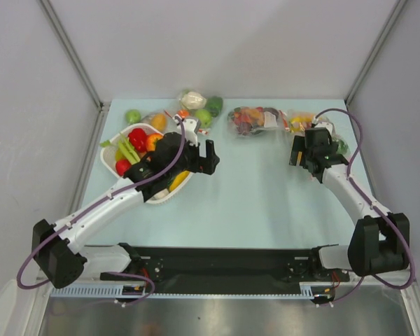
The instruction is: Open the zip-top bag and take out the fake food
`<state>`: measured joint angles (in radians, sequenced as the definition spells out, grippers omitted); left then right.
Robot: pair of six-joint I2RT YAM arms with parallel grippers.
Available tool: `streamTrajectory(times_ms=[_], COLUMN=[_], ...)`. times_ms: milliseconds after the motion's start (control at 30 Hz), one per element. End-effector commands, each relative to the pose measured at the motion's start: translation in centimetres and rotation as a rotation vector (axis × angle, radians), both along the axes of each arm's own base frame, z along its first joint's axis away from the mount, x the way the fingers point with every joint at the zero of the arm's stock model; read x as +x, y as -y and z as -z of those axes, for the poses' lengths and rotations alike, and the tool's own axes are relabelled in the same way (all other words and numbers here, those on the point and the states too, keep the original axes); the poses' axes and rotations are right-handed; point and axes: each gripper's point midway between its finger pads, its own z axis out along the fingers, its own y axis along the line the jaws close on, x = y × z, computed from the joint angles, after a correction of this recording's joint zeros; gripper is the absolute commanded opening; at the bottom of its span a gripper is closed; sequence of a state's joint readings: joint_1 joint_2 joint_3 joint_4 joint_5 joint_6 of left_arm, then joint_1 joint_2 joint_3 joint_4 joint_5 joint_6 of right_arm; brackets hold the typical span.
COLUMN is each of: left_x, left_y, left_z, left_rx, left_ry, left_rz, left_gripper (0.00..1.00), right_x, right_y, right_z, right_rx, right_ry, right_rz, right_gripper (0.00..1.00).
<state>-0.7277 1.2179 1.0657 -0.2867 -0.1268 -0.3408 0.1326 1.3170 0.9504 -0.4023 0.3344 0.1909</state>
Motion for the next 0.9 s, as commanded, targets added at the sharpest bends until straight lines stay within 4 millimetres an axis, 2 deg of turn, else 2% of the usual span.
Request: streamTrajectory(times_ms=[0,300,400,433,500,600,633,700,733,867], left_x=[0.1,-0.5,-0.8,-0.9,-1.1,-1.4,-1.5,-1.6,-1.7,-2.2], left_y=[0.9,0.1,-0.3,-0.3,-0.6,-0.8,-0.8,-0.6,-0.4,0.9], left_z=[-0.6,-0.9,-0.9,-0.8,-0.6,-0.3,-0.1,0.2,0.2,0.0], left_rx=[-0.04,-0.026,-0.028,-0.025,-0.017,-0.007,-0.005,-0.005,-0.008,-0.014], left_ry=[0.014,0.026,0.029,0.027,0.028,0.028,0.026,0.024,0.025,0.043], left_rz=[0.016,0.014,0.011,0.01,0.004,0.003,0.0,0.005,0.009,0.046], left_gripper=[1.0,1.0,1.0,1.0,1.0,1.0,1.0,1.0,1.0,1.0], right_x=[-0.5,-1.0,-0.5,-0.2,0.0,0.3,0.3,0.5,0.6,1.0], right_y=[0.9,1.7,1.8,1.9,1.9,1.4,1.4,0.7,0.4,-3.1], right_z=[0.1,3.9,5.0,5.3,5.3,4.9,4.9,4.6,4.6,3.1], right_rx=[-0.091,-0.183,-0.21,-0.22,-0.232,-0.218,-0.214,-0.189,-0.181,-0.082], right_ry=[-0.032,-0.144,-0.17,-0.183,-0.192,-0.187,-0.187,-0.185,-0.19,-0.184], right_rz=[0.065,0.093,0.085,0.079,0.075,0.049,0.047,0.024,0.012,-0.081], right_gripper=[0.97,0.95,0.88,0.8,0.7,0.42,0.25,0.12,0.0,0.0])
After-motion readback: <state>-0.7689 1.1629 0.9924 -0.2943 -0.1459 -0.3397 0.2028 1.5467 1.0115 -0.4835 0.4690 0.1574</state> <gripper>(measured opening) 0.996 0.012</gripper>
